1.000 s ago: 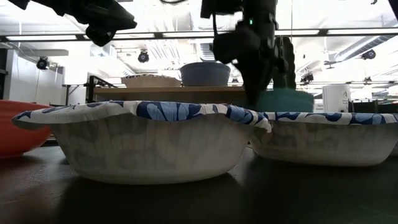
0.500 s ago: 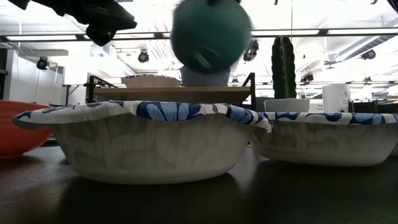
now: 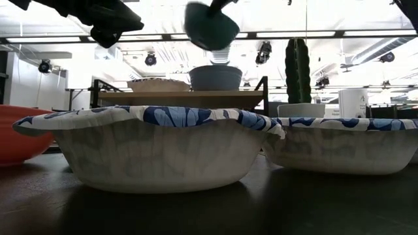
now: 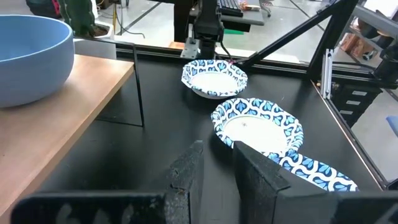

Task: Place and stack bowls onto a shelf
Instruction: Stack the green bowl on top of the blue bowl on the shelf

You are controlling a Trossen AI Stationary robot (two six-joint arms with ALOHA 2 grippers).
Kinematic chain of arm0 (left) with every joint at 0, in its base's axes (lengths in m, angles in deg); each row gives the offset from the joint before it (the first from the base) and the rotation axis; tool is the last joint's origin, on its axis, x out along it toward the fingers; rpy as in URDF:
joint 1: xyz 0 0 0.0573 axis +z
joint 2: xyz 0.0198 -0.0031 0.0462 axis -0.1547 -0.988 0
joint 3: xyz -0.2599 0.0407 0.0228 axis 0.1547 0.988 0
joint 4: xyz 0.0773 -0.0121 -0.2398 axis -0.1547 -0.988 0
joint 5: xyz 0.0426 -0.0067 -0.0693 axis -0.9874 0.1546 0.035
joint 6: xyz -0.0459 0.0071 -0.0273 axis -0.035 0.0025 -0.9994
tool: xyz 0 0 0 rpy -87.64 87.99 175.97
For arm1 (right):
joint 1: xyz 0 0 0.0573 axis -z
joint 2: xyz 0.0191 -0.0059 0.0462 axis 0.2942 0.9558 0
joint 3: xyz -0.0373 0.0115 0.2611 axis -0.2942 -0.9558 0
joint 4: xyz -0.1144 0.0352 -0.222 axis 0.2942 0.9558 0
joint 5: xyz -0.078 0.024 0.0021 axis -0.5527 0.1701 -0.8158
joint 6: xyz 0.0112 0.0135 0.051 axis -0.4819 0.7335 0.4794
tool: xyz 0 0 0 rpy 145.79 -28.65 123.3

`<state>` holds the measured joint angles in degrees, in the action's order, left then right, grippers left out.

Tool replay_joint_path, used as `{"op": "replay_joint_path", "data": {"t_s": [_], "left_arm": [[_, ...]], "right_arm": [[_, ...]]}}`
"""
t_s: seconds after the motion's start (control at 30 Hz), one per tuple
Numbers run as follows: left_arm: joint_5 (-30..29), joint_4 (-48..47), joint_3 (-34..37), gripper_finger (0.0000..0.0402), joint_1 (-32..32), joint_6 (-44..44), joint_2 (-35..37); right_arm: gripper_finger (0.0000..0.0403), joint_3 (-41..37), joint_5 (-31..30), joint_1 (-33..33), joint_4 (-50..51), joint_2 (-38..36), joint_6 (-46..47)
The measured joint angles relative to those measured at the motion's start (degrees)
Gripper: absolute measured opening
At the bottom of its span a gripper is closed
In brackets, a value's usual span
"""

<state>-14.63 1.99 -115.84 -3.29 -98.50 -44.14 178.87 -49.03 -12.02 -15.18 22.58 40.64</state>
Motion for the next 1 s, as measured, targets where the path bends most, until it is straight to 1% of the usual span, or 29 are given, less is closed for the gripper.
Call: {"op": "replay_joint_path", "data": {"t_s": [0.13, 0.27, 0.3, 0.67, 0.8, 1.0], "left_arm": [[0.0, 0.0, 0.0, 0.007, 0.0, 0.2, 0.0], [0.0, 0.0, 0.0, 0.007, 0.0, 0.6, 0.0], [0.0, 0.0, 0.0, 0.007, 0.0, 0.7, 0.0], [0.0, -0.1, 0.0, 0.007, 0.0, 1.0, 0.0], [0.0, -0.1, 0.0, 0.007, 0.0, 1.3, -0.1], [0.0, -0.1, 0.0, 0.007, 0.0, 1.3, -0.1]], "right_arm": [[0.0012, -0.5, 1.3, 5.0, 1.9, 0.5, -2.0], [0.0012, -0.5, 7.5, 8.3, 2.9, 1.4, -2.3], [0.0012, -0.5, 8.2, 8.6, 2.9, 1.7, -2.4], [0.0013, -0.5, 8.6, 9.9, 3.5, 4.4, -4.2], [0.0013, -0.5, 7.1, 10.0, 3.5, 5.0, -4.3], [0.0013, -0.5, 7.0, 10.0, 3.4, 6.0, -4.2]]}}
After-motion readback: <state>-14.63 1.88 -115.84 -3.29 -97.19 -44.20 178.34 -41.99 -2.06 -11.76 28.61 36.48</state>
